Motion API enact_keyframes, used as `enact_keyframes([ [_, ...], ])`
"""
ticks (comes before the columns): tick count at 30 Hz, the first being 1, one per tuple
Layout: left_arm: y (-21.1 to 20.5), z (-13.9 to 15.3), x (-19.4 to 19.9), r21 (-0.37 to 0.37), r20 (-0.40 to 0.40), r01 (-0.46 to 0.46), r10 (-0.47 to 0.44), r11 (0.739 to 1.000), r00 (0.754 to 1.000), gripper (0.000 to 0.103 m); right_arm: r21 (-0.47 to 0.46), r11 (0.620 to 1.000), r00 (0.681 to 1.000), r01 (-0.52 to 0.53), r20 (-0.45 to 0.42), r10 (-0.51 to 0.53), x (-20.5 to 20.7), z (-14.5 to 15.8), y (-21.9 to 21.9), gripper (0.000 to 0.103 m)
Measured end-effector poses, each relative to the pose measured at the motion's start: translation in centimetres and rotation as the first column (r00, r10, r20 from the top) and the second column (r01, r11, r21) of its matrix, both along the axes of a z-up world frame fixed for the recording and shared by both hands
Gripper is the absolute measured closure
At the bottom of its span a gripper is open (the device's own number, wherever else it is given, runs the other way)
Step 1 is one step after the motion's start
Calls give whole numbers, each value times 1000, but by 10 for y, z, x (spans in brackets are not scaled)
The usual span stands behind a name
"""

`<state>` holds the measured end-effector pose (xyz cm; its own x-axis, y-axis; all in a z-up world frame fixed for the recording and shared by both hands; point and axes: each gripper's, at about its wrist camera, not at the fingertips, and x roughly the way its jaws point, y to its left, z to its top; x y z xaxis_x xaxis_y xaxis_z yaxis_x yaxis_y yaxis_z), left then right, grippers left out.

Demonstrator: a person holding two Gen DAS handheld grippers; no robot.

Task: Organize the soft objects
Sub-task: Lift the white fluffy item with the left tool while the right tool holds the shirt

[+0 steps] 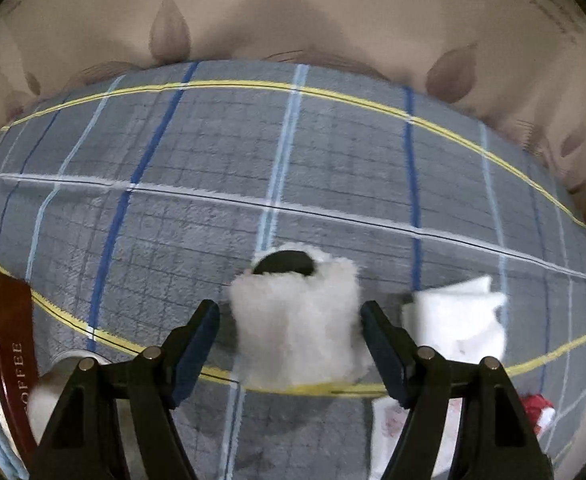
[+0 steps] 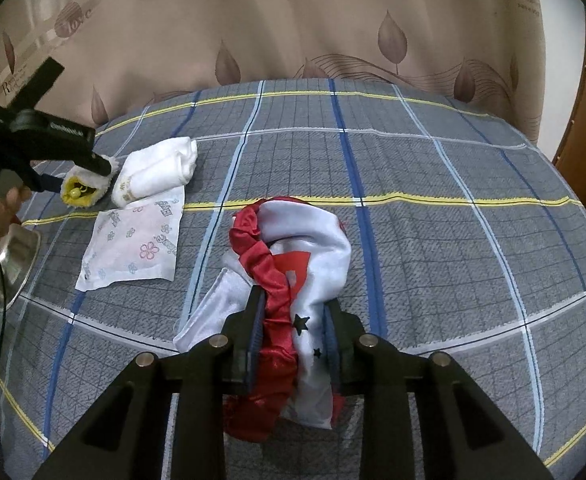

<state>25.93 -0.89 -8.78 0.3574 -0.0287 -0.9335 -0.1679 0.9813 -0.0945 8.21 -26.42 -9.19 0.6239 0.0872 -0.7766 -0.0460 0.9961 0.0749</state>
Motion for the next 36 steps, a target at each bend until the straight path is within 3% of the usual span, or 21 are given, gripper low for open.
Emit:
enact_keyframes([
  [1,0,-2,1,9,-2,-6,6,1000,1000,29,2,1000,1000,0,-1,0,0,0,0,76],
  [4,3,-8,3,-35,-23,-12,12,999,1000,56,1,1000,1000,-1,-2,1,1,-1,2,76],
  [6,1,-9,2,-71,-48,3,-7,997,999,61,0,1000,1000,1,-1,-1,0,0,1,76],
  [8,-4,-4,-1,-59,-29,23,-25,998,999,66,0,1000,1000,0,-1,0,0,0,1,75],
  [22,-14,37,-57,-59,-19,144,-145,988,989,69,-4,1000,1000,0,-2,0,1,-1,1,75],
  [31,6,84,-139,-47,25,229,-228,972,973,69,-2,1000,1000,0,-2,0,1,-1,1,75],
  [36,43,102,-179,-34,52,211,-209,977,977,69,-18,1000,1000,-1,-1,1,1,-1,2,75],
])
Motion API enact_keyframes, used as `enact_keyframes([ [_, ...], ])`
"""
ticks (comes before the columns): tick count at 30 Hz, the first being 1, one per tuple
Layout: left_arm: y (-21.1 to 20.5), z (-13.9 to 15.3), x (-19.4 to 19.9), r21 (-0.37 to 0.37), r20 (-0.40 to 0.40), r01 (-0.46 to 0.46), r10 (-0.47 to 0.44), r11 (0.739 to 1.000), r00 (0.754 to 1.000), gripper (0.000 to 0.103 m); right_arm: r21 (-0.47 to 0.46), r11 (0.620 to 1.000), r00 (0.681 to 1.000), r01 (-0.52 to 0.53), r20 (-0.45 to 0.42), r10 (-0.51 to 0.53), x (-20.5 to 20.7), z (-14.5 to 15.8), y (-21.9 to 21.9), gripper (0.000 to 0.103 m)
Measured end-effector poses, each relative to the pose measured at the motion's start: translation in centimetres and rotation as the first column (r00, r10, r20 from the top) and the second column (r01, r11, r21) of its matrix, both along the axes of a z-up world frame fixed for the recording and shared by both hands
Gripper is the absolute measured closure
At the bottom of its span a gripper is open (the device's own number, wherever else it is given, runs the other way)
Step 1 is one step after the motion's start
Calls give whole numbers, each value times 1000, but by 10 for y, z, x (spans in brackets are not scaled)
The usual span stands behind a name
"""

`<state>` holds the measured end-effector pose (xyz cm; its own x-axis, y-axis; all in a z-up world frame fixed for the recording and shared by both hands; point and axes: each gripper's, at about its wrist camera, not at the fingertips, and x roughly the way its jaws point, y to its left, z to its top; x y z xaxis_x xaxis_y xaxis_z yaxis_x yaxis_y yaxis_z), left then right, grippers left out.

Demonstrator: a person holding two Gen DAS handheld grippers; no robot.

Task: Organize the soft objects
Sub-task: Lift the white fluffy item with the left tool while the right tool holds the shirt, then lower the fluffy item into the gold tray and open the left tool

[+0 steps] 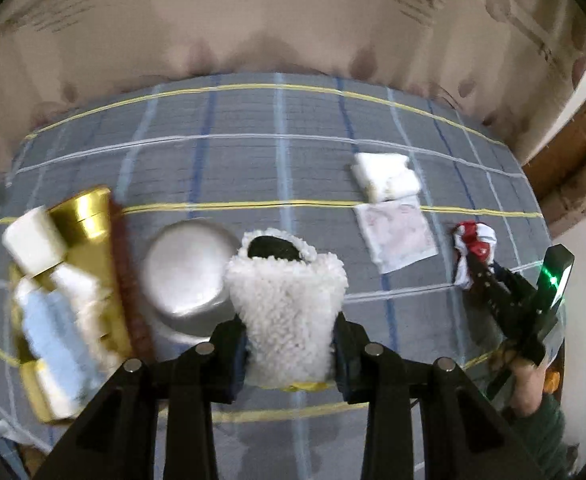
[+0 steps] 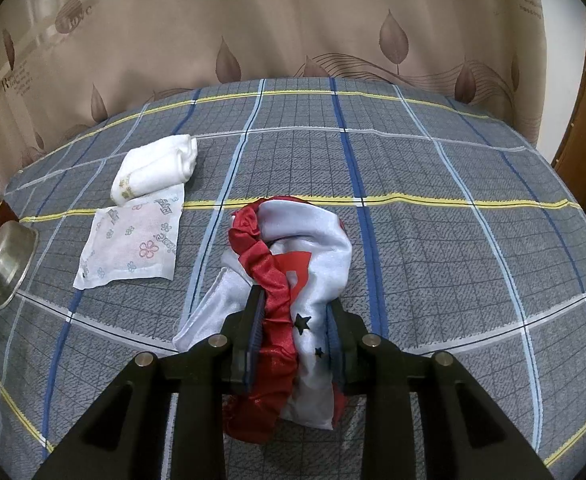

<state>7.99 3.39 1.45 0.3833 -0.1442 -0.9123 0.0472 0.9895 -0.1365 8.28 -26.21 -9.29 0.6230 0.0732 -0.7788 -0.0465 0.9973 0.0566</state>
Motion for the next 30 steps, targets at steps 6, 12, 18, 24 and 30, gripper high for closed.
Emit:
enact_keyframes([
  [6,70,19,-27,58,31,-110,108,992,994,69,-2,1000,1000,0,0,0,0,0,1,75],
  [12,139,32,-24,136,61,-223,217,965,974,69,-4,1000,1000,0,0,0,0,1,1,75],
  [18,185,23,6,189,88,-281,268,941,959,69,-2,1000,1000,0,0,0,0,0,1,75],
  [24,200,-8,39,122,58,-289,284,950,957,68,-5,1000,1000,1,0,-1,0,1,1,74],
  [30,203,-37,60,170,17,-285,286,943,958,66,-3,1000,1000,0,-1,0,0,1,1,74],
])
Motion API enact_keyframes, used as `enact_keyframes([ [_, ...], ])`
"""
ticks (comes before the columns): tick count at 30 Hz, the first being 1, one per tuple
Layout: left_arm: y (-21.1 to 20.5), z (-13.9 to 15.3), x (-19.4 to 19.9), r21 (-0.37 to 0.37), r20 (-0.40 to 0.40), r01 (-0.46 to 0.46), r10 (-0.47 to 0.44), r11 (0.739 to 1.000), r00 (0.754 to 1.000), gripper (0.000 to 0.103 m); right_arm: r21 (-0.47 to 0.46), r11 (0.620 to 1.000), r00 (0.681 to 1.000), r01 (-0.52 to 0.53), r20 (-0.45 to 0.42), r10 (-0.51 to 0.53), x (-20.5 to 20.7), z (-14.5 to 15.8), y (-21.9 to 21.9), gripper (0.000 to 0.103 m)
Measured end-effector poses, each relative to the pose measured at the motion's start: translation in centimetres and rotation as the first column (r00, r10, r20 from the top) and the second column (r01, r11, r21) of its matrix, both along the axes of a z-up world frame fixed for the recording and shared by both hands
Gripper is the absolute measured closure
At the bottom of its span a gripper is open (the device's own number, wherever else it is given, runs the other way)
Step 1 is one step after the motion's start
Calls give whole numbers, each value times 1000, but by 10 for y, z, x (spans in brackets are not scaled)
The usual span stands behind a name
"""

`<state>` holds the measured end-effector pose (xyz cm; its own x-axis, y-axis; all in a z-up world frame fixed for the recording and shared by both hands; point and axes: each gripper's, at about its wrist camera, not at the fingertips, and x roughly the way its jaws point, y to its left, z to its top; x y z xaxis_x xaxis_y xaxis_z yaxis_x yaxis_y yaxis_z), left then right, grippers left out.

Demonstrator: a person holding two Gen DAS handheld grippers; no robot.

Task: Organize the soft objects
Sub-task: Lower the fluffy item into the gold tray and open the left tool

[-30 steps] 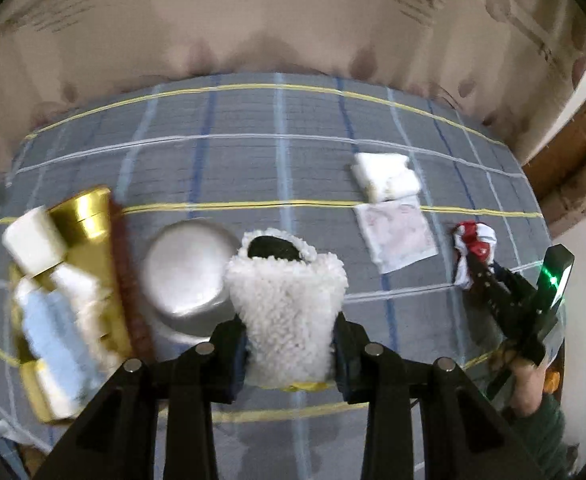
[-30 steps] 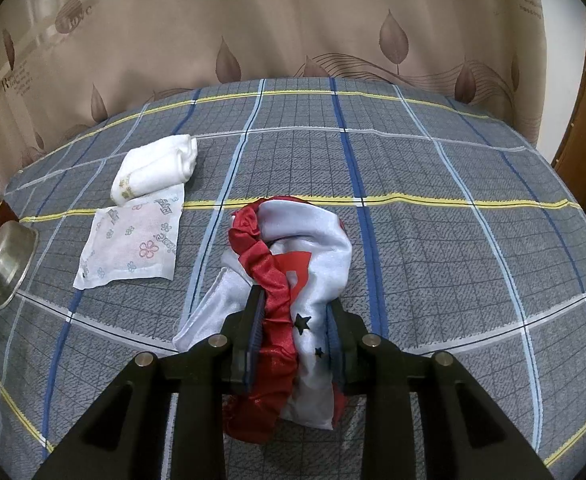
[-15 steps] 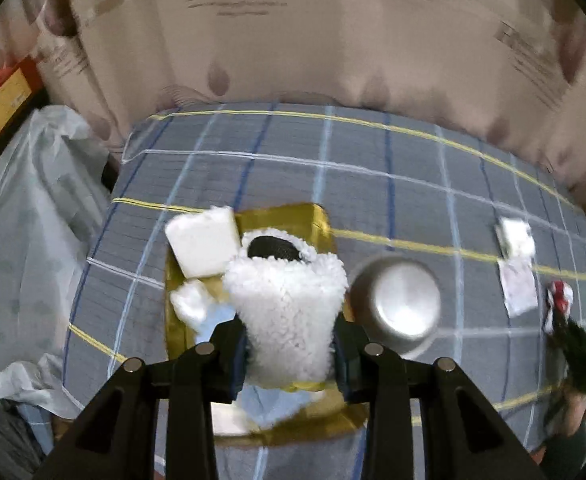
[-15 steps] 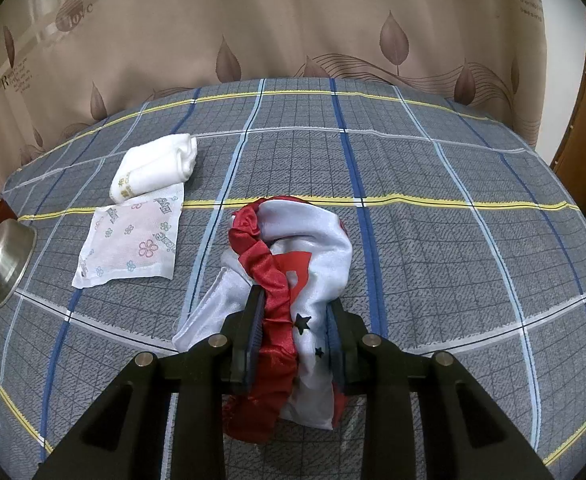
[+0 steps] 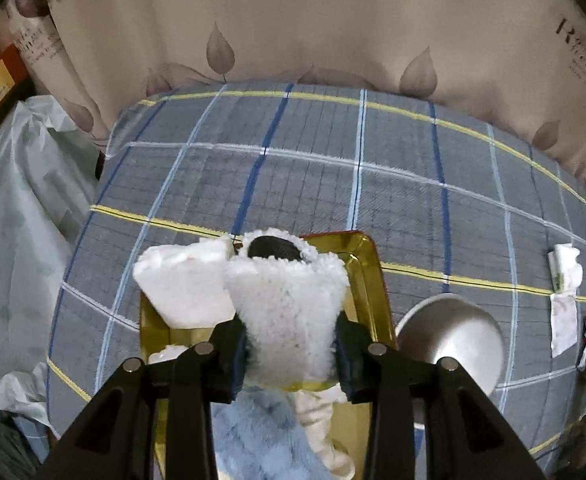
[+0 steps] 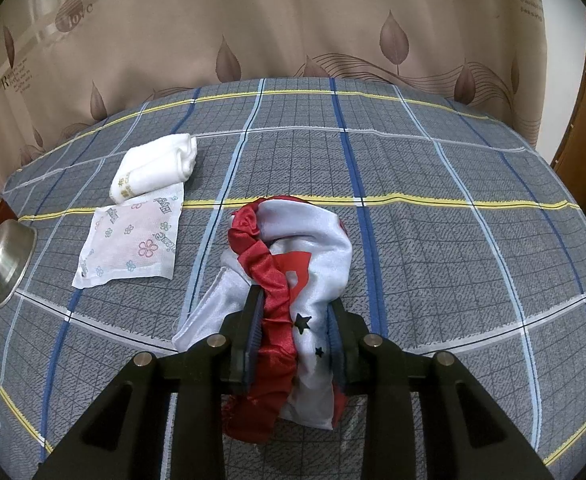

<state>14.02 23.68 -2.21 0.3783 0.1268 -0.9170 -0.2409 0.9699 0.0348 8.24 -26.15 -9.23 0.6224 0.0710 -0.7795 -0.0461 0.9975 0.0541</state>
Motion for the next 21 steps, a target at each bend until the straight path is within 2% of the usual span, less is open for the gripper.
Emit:
enact_keyframes([
  [4,3,-14,7,-2,-20,-5,5,1000,1000,65,-6,1000,1000,1,0,-1,0,0,0,74],
  [6,5,-20,10,-6,-34,-7,7,1000,999,59,-7,1000,1000,0,0,0,1,0,1,74],
  [11,6,-34,16,-36,-76,17,-20,999,997,55,-5,1000,1000,1,-1,-1,1,-1,1,74],
  [16,8,-32,15,-23,-62,26,-27,999,998,52,-7,1000,1000,0,-1,0,1,-1,0,74],
  [21,11,-21,9,-42,-32,13,-15,999,999,52,-7,1000,1000,0,-1,0,0,-1,-1,74],
])
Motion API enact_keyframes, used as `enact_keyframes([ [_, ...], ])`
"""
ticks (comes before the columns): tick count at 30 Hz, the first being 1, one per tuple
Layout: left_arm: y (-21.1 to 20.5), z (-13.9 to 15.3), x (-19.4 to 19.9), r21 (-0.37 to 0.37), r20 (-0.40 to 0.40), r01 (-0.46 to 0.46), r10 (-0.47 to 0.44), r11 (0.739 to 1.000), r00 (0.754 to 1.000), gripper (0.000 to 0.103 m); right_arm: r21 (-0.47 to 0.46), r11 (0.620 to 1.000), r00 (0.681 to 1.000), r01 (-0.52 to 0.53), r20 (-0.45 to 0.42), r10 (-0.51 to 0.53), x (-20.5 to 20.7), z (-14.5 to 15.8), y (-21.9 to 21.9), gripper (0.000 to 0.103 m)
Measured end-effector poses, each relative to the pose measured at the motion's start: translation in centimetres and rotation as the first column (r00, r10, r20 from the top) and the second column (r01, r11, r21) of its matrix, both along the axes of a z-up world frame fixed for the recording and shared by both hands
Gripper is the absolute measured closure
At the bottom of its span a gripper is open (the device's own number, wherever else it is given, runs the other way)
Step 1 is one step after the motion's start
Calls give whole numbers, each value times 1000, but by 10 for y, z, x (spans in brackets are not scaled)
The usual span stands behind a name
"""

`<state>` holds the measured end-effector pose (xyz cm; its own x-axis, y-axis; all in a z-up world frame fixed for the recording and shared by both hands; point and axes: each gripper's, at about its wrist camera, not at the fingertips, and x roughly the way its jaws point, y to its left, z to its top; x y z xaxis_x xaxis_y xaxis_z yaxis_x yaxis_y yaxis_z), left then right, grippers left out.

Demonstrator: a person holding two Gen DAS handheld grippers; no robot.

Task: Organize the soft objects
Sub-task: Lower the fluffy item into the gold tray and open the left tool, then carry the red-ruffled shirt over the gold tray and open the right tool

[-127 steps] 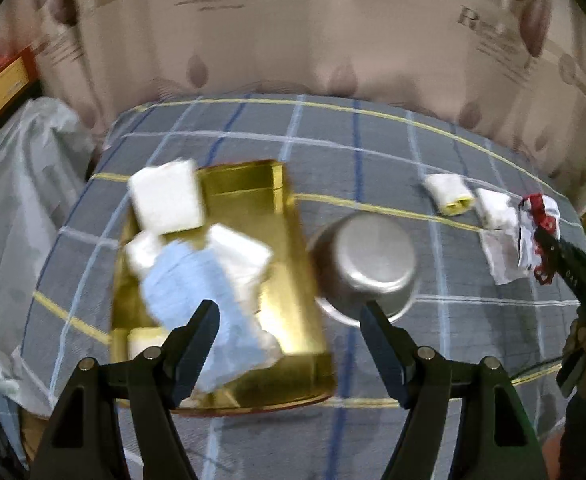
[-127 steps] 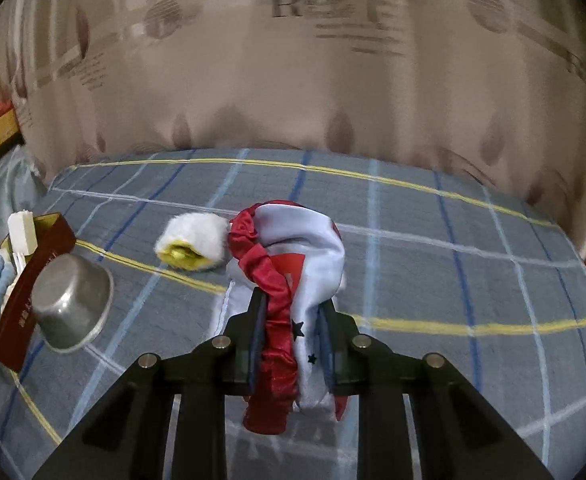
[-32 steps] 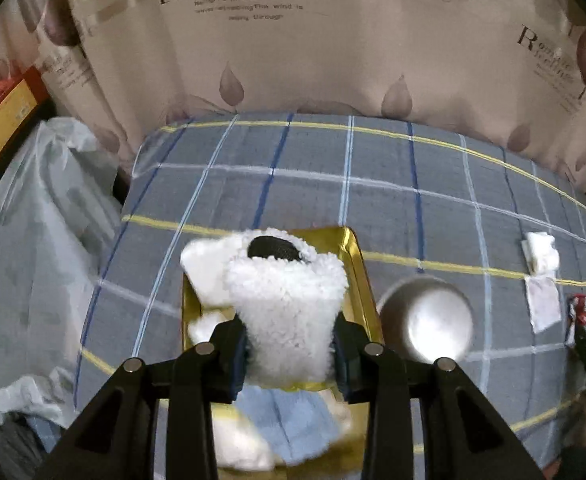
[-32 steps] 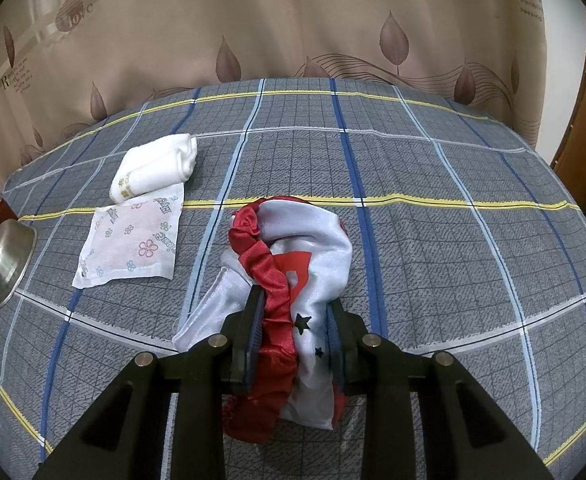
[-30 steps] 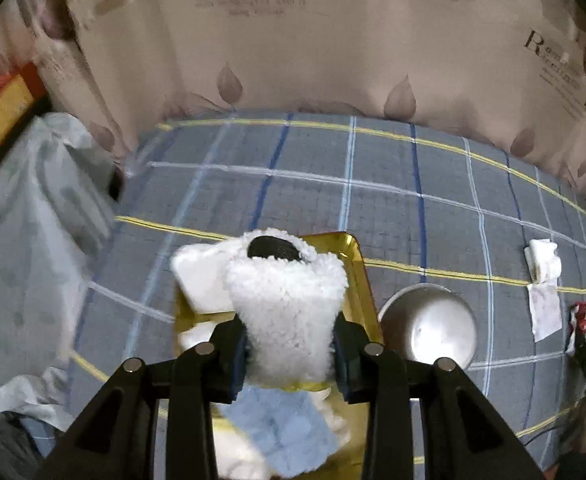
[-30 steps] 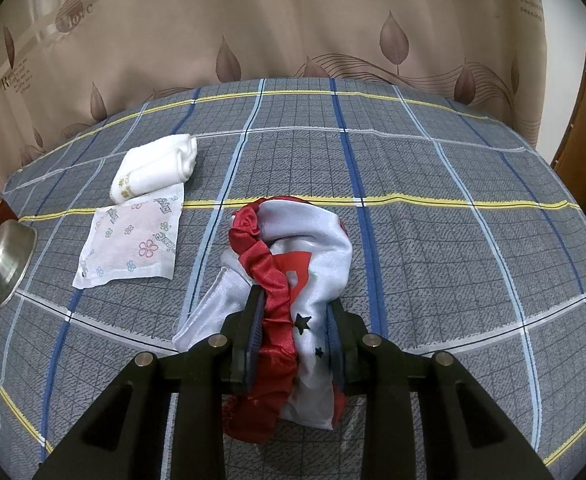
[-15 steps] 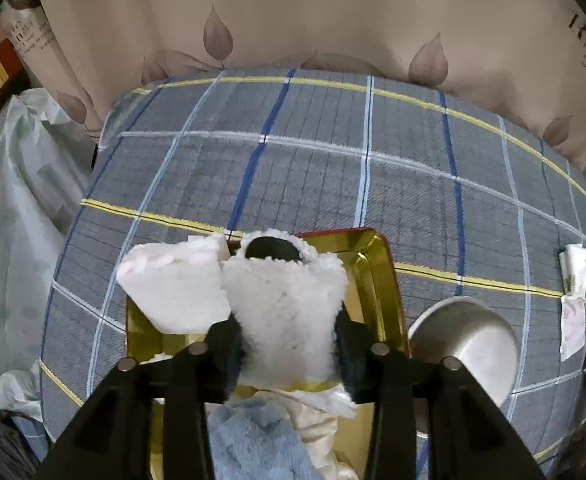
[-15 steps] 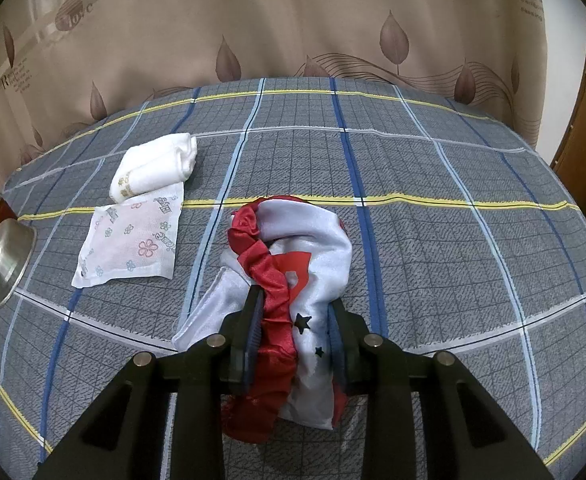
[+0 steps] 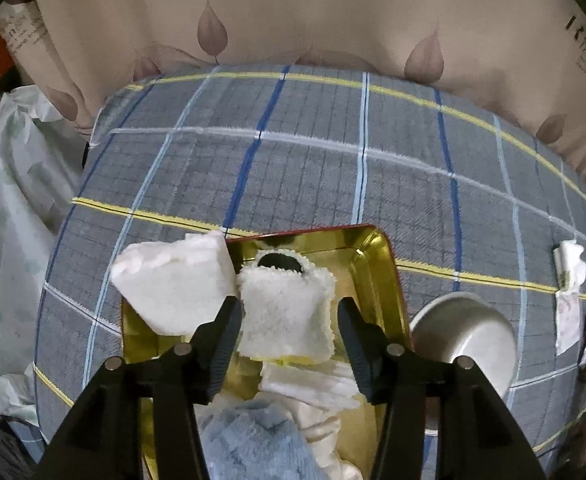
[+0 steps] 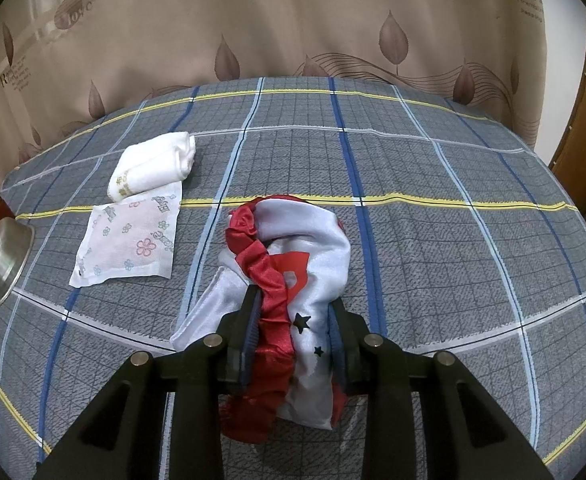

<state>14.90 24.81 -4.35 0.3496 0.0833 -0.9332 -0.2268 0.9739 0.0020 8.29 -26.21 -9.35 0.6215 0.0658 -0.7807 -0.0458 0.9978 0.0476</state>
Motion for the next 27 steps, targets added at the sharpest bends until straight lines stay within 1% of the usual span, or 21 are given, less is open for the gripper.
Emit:
enact_keyframes([
  [5,-6,18,-20,19,41,23,-23,1000,999,52,5,1000,1000,1,-1,-1,0,0,0,74],
  [9,-19,33,-49,47,58,60,-63,997,996,52,-1,1000,1000,1,0,-1,0,0,0,73],
  [12,-21,39,-71,17,70,52,-53,999,996,52,-2,1000,1000,1,-1,-1,0,0,0,73],
  [16,-18,43,-101,-30,95,24,-21,999,995,52,-2,1000,1000,2,0,-2,0,-1,0,73],
  [20,-9,48,-124,-9,130,-27,28,1000,991,52,-3,1000,1000,2,0,-2,0,-1,0,73],
  [23,3,50,-141,-59,139,-77,84,995,987,52,-7,1000,1000,3,2,-3,-1,-1,1,73],
  [24,6,51,-146,-66,149,-81,90,995,985,52,-12,1000,1000,3,2,-3,-1,0,1,73],
  [25,8,52,-150,-60,166,-87,96,994,982,52,-17,1000,1000,2,2,-2,-1,0,2,74],
  [27,9,55,-159,-24,190,-108,110,994,976,52,-29,1000,1000,2,4,-2,-2,1,3,76],
])
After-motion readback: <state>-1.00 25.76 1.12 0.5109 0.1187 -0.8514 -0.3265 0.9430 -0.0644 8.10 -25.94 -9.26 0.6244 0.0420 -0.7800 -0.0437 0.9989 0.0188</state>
